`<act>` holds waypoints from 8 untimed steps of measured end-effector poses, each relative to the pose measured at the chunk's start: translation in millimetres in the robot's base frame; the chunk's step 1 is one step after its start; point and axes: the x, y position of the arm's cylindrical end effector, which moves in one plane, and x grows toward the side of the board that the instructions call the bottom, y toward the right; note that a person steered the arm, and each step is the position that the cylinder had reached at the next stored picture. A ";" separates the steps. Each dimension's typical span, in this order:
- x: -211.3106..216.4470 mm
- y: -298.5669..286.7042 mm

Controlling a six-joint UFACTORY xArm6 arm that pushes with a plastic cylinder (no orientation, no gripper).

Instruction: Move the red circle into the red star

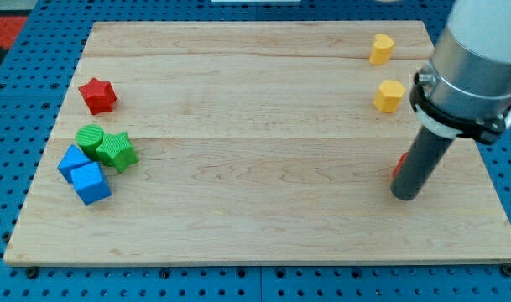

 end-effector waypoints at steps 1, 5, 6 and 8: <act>-26.1 20.3; -72.7 1.5; -61.7 -0.2; -37.4 -24.9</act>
